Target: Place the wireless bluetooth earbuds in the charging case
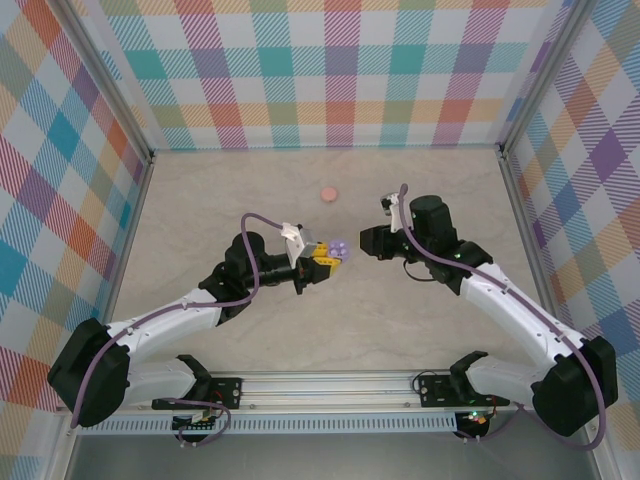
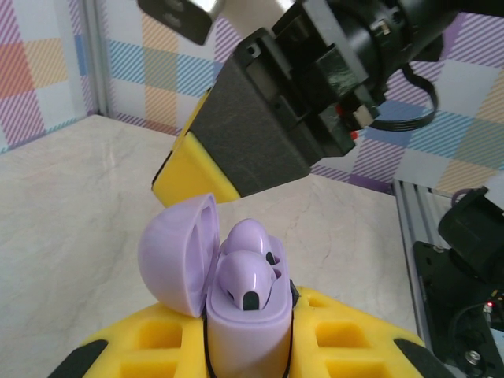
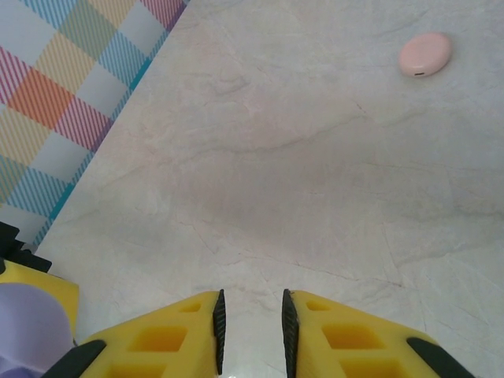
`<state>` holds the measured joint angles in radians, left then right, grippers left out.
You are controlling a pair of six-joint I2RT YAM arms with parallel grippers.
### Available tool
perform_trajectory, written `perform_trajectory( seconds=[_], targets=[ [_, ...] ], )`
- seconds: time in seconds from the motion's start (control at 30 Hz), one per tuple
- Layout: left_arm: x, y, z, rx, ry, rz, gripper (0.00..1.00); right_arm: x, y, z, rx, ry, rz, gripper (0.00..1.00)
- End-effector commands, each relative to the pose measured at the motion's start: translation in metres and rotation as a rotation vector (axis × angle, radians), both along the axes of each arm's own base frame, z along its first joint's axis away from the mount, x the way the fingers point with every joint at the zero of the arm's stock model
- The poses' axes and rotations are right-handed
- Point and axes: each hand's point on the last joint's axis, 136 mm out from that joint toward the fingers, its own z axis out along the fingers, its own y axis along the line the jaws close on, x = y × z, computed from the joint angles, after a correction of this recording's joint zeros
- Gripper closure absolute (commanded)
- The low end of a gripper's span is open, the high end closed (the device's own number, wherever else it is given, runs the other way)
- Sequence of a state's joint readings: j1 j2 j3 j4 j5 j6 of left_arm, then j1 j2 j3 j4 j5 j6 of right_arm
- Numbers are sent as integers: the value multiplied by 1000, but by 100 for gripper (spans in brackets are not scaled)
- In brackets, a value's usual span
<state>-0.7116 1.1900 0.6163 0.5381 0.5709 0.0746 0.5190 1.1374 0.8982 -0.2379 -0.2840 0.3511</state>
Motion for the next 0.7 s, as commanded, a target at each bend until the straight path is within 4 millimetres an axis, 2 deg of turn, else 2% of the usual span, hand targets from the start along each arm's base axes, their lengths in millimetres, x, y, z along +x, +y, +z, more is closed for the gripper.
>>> perform_trajectory(
  seconds=[0.0,0.23,0.67],
  targets=[
    [-17,-9,34,-83,-76,-99,79,-10,12,12,60,-37,107,71],
    [-23,-12,37,-86,-75,-143,79,-18,21,17,102,-38,180,73],
    [-21,-17,34,-76,-53,-157,79,-35,33,33,182,-55,299,73]
  ],
)
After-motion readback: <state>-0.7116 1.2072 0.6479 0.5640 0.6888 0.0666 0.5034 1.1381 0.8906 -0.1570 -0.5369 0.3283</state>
